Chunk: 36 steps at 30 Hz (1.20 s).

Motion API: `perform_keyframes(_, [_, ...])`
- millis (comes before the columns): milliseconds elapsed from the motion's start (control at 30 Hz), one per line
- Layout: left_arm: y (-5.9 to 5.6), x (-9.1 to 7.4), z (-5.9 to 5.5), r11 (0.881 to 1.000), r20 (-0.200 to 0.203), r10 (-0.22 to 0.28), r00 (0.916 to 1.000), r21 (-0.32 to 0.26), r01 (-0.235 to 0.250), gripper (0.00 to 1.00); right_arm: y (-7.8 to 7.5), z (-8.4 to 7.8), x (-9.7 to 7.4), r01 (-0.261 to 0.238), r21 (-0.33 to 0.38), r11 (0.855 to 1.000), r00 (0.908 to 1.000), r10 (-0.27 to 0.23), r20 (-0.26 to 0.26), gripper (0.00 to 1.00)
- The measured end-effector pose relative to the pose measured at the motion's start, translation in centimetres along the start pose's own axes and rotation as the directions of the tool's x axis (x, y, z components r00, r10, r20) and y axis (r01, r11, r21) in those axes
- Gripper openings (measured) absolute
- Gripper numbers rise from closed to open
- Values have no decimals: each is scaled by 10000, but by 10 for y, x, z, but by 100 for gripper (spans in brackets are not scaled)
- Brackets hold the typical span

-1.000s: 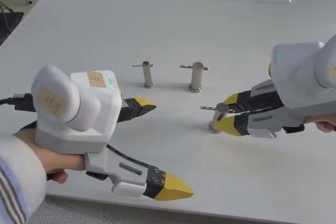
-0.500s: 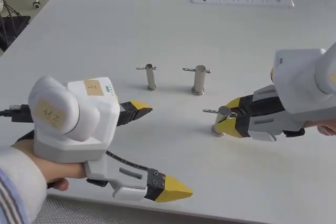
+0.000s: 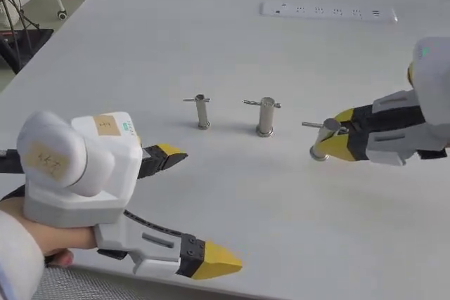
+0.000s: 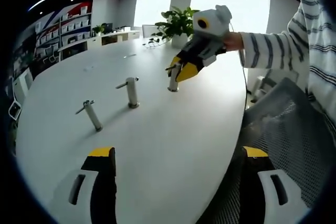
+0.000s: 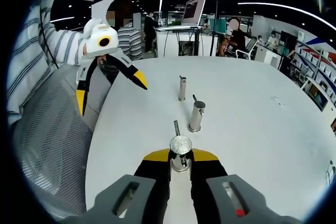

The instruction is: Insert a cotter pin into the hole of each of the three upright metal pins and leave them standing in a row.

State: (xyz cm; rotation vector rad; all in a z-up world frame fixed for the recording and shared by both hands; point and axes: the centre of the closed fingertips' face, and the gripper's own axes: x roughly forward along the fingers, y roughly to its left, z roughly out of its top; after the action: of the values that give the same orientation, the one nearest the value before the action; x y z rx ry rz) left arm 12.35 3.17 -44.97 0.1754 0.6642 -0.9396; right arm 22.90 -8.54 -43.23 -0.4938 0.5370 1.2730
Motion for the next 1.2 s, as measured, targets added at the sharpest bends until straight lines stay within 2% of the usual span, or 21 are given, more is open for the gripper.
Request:
perform_keyframes(200, [4,-5,1,9995,104,270,9996,-166,-268,98,-32,-13,-15,326,-127,9994,9992,-329,-229,8])
perform_keyframes(433, [4,-10,2,9992,49,351,9994,-194,-350,99,-49,-28,-16,497,-144,9987,9972,-505,-548,8])
perform_keyframes(700, [3,-13,-3,9985,-33,388,9992,-392,-389,99,-51,-37,-7,376,8,9993,9975,-375,-602,8])
perform_keyframes(867, [4,-14,-6,9978,-65,445,9990,-489,-448,99,-50,-37,-5,275,11,9996,9980,-274,-578,8])
perform_keyframes(967, [4,-14,-7,9966,-40,473,9989,-671,-474,99,-47,-37,-4,188,28,9998,9984,-187,-525,8])
perform_keyframes(1200, [2,-13,-8,9972,-113,401,9991,-634,-407,99,-40,-39,2,45,28,10000,9987,-43,-509,8])
